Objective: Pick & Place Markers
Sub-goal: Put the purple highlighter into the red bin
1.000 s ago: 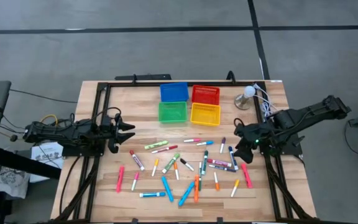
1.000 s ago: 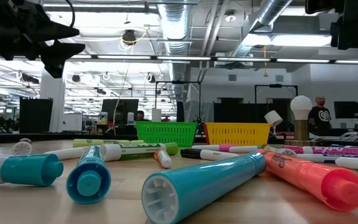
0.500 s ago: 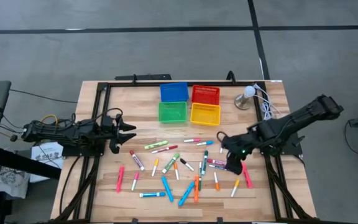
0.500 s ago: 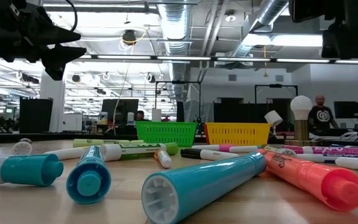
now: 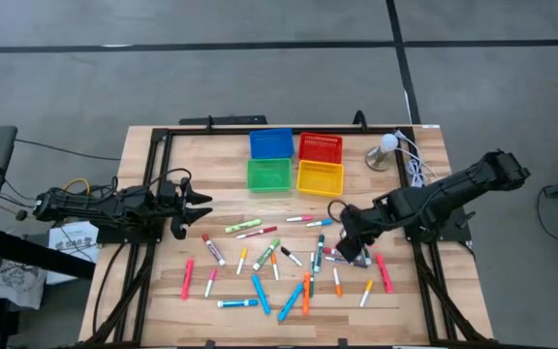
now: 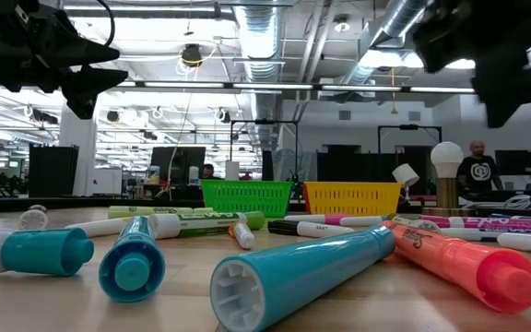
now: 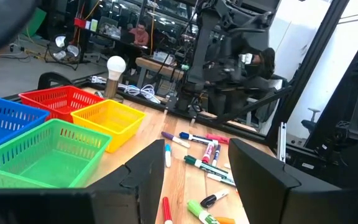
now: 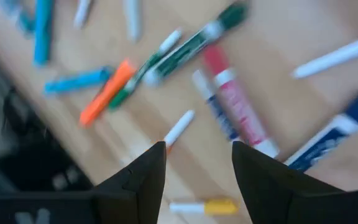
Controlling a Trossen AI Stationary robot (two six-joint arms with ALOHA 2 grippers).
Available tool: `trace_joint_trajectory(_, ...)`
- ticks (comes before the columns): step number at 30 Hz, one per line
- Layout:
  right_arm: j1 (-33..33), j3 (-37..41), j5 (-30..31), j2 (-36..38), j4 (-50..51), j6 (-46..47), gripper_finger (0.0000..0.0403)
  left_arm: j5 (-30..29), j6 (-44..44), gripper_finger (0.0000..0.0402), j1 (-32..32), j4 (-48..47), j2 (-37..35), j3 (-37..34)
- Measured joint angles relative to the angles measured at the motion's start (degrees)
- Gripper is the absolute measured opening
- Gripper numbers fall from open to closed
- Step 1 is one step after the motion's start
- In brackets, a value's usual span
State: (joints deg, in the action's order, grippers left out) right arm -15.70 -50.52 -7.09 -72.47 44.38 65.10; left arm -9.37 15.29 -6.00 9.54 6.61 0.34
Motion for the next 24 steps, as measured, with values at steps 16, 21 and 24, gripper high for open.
trace_joint_trajectory(16,13.6,0.1,5.9,-0.3,6.6,10.0,0.0134,0.0,0.0,0.0177,0.0,0.0,0.0,0.0)
trace_joint_trajectory(21,13.5,1.1,5.8,-4.9,4.7,9.9,0.0118,0.0,0.0,0.0177,0.0,0.0,0.0,0.0)
trace_joint_trajectory(24,13.6,1.2,6.0,-8.3,2.8,9.1,0.0115,0.0,0.0,0.0177,0.0,0.0,0.3,0.0)
